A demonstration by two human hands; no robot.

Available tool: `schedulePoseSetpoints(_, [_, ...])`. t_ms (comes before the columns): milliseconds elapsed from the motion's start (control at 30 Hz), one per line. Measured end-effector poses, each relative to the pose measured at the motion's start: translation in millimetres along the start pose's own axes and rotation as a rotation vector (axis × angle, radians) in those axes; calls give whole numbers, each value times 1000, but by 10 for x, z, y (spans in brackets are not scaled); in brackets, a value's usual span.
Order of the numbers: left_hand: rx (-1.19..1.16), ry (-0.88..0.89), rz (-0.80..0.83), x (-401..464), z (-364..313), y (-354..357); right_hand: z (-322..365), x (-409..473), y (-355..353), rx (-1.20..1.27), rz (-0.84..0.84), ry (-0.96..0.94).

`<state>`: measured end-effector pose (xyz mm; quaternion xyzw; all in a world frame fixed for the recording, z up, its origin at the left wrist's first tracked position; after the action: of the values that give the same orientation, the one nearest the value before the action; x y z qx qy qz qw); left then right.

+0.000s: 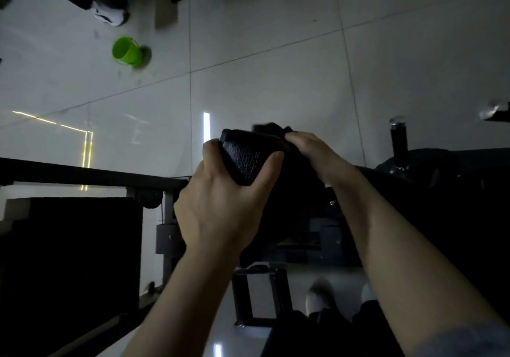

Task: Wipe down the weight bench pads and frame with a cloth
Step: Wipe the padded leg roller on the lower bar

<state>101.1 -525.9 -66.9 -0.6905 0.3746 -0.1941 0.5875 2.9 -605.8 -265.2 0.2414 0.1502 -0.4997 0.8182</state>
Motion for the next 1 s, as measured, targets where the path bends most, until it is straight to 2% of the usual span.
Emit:
schedulePoseSetpoints(133, [-45, -64, -21, -6, 116, 10, -857, 121, -108, 116, -55, 227])
schedulePoseSetpoints(267, [-69, -76, -27, -21, 85, -2, -1165, -178, -28, 428, -218, 218])
schedulePoseSetpoints(367, [-86, -155, 5, -32, 125, 2, -1556, -664, 216, 520, -284, 273])
schedulePoseSetpoints(400, [-107, -188, 20, -45, 143, 2, -1632, -827, 379, 548, -257, 248])
schedulePoseSetpoints(500, [-163, -287, 48, -85, 234, 21, -1716, -1058, 626, 566, -256, 231])
schedulePoseSetpoints(567, [-184, -333, 46, -140, 302, 45, -1577, -960, 490, 564, -312, 198])
schedulePoseSetpoints(667, [-261, -376, 5, -207, 387, 45, -1409, -588, 145, 539, -335, 288])
schedulePoseSetpoints(800, [-307, -412, -11, -227, 432, 92, -1279, -229, 83, 445, -196, 317])
schedulePoseSetpoints(933, [-287, -417, -26, -238, 395, 63, -1461, -742, 283, 539, -231, 401])
schedulePoseSetpoints(1000, [-279, -425, -24, -237, 374, 57, -1611, -1053, 365, 527, -302, 427])
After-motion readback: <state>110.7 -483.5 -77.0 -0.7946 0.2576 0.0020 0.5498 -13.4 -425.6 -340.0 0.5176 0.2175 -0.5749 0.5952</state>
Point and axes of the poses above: each hand's wrist, its own x-axis towards the middle knuckle, its own y-axis out of the palm, z = x × y, the point moved 9 cm from there along x, towards the middle knuckle, and after that the axes turned 10 degrees about -y, right-handed, at the moved point
